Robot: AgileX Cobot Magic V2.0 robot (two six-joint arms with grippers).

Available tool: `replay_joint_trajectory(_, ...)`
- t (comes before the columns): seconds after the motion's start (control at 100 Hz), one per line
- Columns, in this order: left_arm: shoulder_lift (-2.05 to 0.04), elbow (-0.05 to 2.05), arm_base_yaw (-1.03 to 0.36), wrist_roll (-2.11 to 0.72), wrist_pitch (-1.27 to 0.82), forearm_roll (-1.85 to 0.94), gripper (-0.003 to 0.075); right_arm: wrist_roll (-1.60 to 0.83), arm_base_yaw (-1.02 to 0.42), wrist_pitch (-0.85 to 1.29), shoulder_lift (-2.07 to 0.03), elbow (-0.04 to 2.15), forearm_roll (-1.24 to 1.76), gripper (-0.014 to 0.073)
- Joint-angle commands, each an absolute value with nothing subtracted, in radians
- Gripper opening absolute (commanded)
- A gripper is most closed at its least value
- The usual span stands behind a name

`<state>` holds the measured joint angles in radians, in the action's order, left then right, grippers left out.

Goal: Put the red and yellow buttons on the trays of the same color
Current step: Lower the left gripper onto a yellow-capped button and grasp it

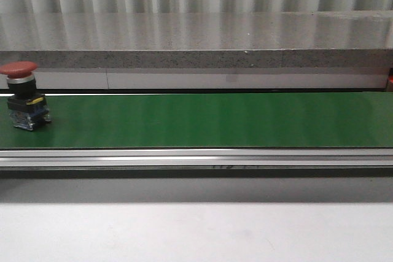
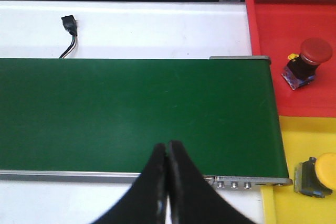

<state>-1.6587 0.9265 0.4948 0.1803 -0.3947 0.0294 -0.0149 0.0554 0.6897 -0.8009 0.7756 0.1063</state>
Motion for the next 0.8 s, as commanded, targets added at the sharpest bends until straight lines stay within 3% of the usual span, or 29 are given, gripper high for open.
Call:
replay_joint_trajectory(0.0, -1.652, 0.967, 0.497, 0.192, -0.345, 0.023, 0.0637, -0.023, 0.054, 0.635, -0.791, 0.801, 0.109, -0.0067)
replay_joint_trajectory(0.22, -1.699, 0.993, 0.497, 0.192, -0.346, 0.019, 0.0636, -0.023, 0.054, 0.635, -0.791, 0.801, 0.109, -0.0067)
replay_joint_trajectory(0.31, -1.701, 0.995, 0.497, 0.192, -0.339, 0.019, 0.0599, -0.023, 0.054, 0.635, -0.791, 0.801, 0.109, -0.0067)
replay_joint_trajectory(0.41, -1.697, 0.995, 0.497, 0.192, -0.332, 0.019, 0.0473, -0.023, 0.054, 0.635, -0.791, 0.801, 0.109, -0.0067)
replay_joint_trajectory(0.67, -1.632, 0.995, 0.492, 0.192, -0.38, 0.0, -0.002, -0.023, 0.054, 0.635, -0.791, 0.801, 0.109, -0.0067)
replay_joint_trajectory(0.79, -1.563, 0.995, 0.466, 0.192, -0.4, 0.006, -0.002, -0.023, 0.054, 0.635, -0.791, 0.801, 0.109, -0.0067)
